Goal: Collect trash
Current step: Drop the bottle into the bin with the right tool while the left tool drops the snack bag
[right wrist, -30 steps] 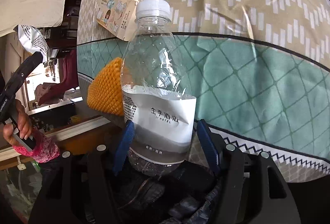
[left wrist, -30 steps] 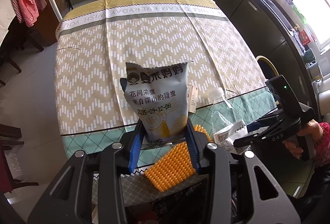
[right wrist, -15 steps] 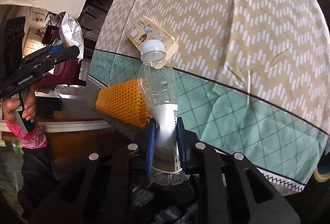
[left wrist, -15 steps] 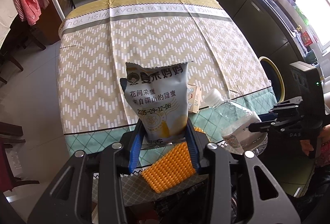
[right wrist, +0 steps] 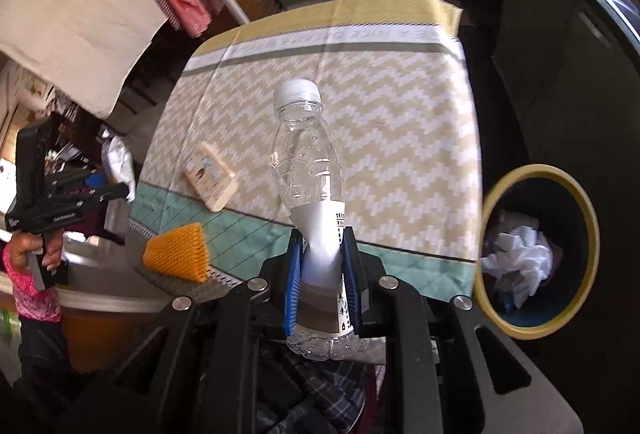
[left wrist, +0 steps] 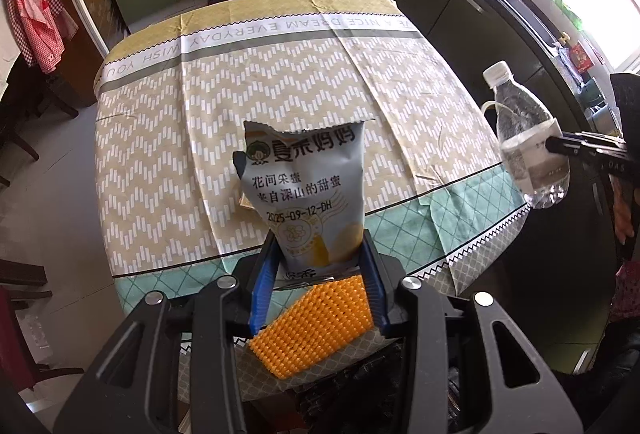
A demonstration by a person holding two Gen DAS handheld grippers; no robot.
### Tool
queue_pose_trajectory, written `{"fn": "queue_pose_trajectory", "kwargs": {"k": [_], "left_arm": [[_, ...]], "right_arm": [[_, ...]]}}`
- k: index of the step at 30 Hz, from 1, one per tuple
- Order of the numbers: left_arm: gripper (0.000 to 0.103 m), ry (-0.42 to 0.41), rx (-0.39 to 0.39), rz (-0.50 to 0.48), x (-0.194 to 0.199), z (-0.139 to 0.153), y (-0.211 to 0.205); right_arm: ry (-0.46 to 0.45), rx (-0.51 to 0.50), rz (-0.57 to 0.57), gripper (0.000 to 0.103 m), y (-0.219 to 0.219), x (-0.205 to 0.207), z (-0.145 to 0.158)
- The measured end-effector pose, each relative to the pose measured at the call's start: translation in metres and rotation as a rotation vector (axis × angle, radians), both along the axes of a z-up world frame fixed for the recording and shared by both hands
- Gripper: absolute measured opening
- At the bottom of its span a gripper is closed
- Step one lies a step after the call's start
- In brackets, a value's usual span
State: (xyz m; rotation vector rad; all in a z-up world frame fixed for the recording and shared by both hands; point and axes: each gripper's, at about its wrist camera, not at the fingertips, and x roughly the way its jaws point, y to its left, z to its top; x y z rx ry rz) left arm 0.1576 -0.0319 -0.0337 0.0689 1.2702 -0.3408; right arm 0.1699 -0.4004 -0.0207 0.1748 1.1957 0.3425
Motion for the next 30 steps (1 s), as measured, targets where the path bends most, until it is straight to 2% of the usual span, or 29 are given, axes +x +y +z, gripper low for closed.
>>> {"fn": "queue_pose_trajectory", "kwargs": {"k": [3, 7, 13, 16, 20, 24, 30], "left_arm": [[0.038, -0.003, 0.001, -0.035, 0.001, 0.003, -0.017], [0.038, -0.004, 0.005, -0.091, 0.003, 0.006, -0.048], [0.038, 0.003, 0.02, -0.196, 0.006, 0.007, -0.107], [0.038, 0.005, 0.021, -0.255, 0.008, 0.008, -0.142], [0.038, 0.018, 0.023, -0.358, 0.008, 0.005, -0.197], [0.038, 0.027, 0.023, -0.467, 0.009, 0.0, -0.258], [0.038, 0.063, 0.014, -0.603, 0.017, -0.023, -0.359]], "right_arm": [[-0.021, -0.066, -0.135, 0.02, -0.063, 0.002, -0.004], [0.017, -0.106, -0.301, 0.02, -0.14, 0.002, -0.039], [0.094, -0.059, -0.39, 0.02, -0.203, 0.011, -0.102], [0.117, -0.003, -0.43, 0.036, -0.222, 0.014, -0.12], [0.068, 0.1, -0.446, 0.037, -0.238, -0.005, -0.11], [-0.03, 0.203, -0.463, 0.05, -0.251, -0.053, -0.085], [-0.13, 0.275, -0.5, 0.051, -0.268, -0.129, -0.07]]}}
